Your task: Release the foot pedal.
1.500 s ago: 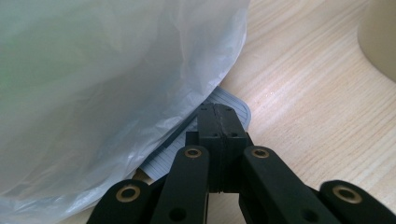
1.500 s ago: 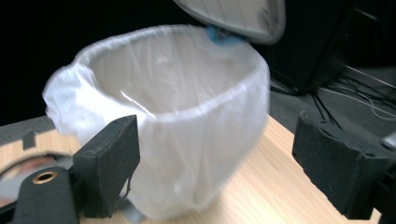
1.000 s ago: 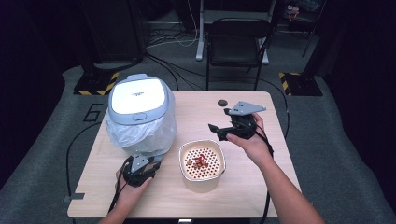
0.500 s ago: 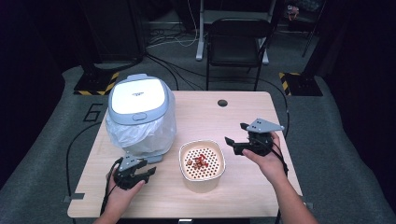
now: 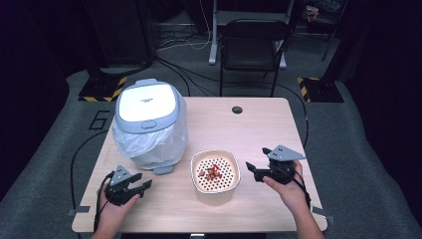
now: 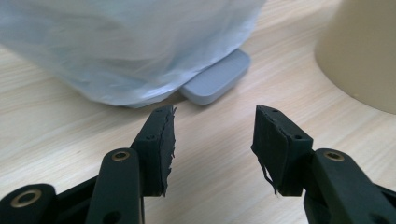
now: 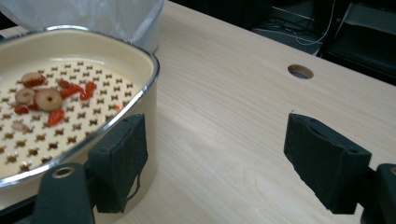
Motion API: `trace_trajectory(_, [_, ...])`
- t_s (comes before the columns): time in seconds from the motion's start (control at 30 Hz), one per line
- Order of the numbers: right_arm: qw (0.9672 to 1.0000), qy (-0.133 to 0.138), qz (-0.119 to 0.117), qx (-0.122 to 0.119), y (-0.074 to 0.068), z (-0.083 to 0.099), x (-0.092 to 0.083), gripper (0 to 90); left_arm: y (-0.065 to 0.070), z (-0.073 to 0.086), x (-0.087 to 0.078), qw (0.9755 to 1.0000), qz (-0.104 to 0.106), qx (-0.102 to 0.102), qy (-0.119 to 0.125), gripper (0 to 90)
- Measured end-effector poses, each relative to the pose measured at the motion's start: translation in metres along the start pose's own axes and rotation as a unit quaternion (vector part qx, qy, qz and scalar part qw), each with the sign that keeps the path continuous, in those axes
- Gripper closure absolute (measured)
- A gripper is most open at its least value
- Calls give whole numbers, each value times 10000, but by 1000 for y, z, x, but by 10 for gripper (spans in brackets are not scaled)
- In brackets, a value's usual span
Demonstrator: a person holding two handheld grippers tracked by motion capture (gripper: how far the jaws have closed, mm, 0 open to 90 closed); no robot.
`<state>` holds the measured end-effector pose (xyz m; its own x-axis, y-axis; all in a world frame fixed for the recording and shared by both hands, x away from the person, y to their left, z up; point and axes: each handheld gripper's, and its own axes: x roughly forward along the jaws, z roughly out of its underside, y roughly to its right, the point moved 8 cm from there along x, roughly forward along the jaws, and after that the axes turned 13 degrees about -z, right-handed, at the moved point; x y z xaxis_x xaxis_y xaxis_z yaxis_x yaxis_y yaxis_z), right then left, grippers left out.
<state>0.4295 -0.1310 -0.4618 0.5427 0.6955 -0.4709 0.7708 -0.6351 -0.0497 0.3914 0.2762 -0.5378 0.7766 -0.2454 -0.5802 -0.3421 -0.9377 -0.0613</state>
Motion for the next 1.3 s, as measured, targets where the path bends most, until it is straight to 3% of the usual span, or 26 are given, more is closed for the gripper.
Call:
trace_trajectory(0.13, [9999, 22, 4, 169, 3, 12, 1, 213, -12, 8, 4, 9997, -205, 143, -41, 479])
trace_trajectory(0.33, [9989, -225, 210, 351, 12, 41, 7, 215, -23, 15, 12, 9995, -269, -63, -122, 479])
trace_trajectory(0.43, [9984, -254, 192, 461, 16, 53, 11, 216, -28, 18, 16, 9993, -339, -2, -165, 480])
trace_trajectory(0.7, [9966, -354, 171, 731, 23, 79, 18, 218, -38, 20, 22, 9989, -401, -116, -204, 484])
trace_trajectory(0.93, [9960, -628, 368, 520, 28, 93, 22, 218, -45, 22, 25, 9984, -422, -238, -296, 485])
trace_trajectory(1.2, [9953, -744, 354, 515, 30, 101, 28, 212, -51, 23, 28, 9975, -565, -327, -251, 469])
trace_trajectory(1.3, [9941, -696, 396, 737, 33, 103, 26, 202, -54, 25, 30, 9970, -633, -324, -299, 442])
